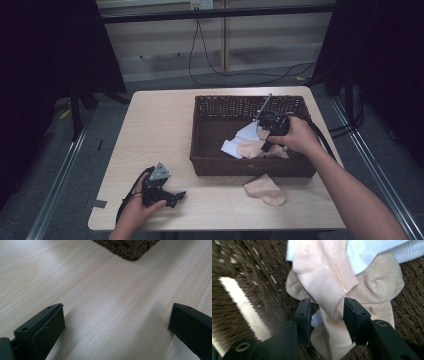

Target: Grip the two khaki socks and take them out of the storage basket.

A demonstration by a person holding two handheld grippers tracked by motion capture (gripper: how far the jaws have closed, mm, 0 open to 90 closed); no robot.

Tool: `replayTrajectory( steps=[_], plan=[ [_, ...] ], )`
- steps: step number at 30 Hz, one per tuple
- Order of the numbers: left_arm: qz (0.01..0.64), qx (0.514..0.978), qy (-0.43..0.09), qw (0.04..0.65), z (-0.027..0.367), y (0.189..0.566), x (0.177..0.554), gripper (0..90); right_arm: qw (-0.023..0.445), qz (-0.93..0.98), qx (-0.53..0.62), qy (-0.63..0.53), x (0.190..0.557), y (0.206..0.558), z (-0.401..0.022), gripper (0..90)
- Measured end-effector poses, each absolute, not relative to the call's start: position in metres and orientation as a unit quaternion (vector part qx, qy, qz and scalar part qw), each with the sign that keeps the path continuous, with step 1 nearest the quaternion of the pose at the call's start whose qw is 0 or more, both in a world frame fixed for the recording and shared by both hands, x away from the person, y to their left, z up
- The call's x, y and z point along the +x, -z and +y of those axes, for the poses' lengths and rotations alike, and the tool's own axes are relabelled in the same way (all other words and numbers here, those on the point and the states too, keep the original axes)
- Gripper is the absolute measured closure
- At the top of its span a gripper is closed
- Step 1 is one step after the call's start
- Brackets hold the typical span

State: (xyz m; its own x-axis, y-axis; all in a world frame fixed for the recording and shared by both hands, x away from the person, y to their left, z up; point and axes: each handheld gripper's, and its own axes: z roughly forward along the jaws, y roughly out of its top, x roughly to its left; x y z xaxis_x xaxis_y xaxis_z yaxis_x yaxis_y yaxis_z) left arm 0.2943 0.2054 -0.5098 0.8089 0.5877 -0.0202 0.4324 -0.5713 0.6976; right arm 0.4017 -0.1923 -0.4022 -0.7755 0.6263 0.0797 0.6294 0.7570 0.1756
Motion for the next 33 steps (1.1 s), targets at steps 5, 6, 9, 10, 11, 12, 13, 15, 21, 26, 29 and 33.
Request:
replayTrajectory(
  steps=[5, 6, 9, 10, 11, 12, 13, 15, 21, 26, 29, 33],
  plan=[
    [0.288, 0.881, -0.107, 0.361, 0.206, 0.510, 0.294, 0.0, 0.003, -0.938, -0.336, 0.084, 0.403, 0.407, -0.190, 81.1],
    [0.288, 0.881, -0.106, 0.361, 0.206, 0.510, 0.294, 0.0, 0.009, -0.938, -0.336, 0.082, 0.404, 0.407, -0.190, 82.9],
    [0.288, 0.881, -0.108, 0.360, 0.206, 0.509, 0.294, 0.0, 0.022, -0.942, -0.326, 0.080, 0.404, 0.406, -0.190, 87.1],
    [0.293, 0.877, -0.107, 0.365, 0.205, 0.510, 0.294, 0.0, 0.025, -0.943, -0.324, 0.078, 0.404, 0.405, -0.191, 87.3],
    [0.293, 0.877, -0.107, 0.366, 0.205, 0.510, 0.294, 0.0, 0.023, -0.940, -0.329, 0.082, 0.402, 0.405, -0.191, 87.4],
    [0.293, 0.877, -0.107, 0.365, 0.205, 0.510, 0.294, 0.0, 0.027, -0.940, -0.330, 0.078, 0.401, 0.403, -0.191, 87.5],
    [0.292, 0.877, -0.107, 0.365, 0.205, 0.510, 0.294, 0.0, 0.028, -0.941, -0.327, 0.081, 0.401, 0.401, -0.192, 87.5],
    [0.293, 0.878, -0.107, 0.364, 0.205, 0.510, 0.294, 0.0, 0.031, -0.939, -0.329, 0.094, 0.399, 0.394, -0.196, 87.5],
    [0.293, 0.877, -0.108, 0.365, 0.205, 0.510, 0.294, 0.0, 0.022, -0.940, -0.326, 0.095, 0.391, 0.370, -0.203, 87.5],
    [0.291, 0.878, -0.109, 0.365, 0.206, 0.510, 0.294, 0.0, 0.022, -0.944, -0.317, 0.091, 0.384, 0.349, -0.204, 87.6],
    [0.291, 0.878, -0.109, 0.364, 0.206, 0.510, 0.294, 0.0, 0.018, -0.945, -0.315, 0.087, 0.380, 0.337, -0.205, 87.6],
    [0.291, 0.878, -0.109, 0.364, 0.206, 0.510, 0.294, 0.0, 0.019, -0.945, -0.313, 0.098, 0.379, 0.321, -0.209, 87.7]
  ],
)
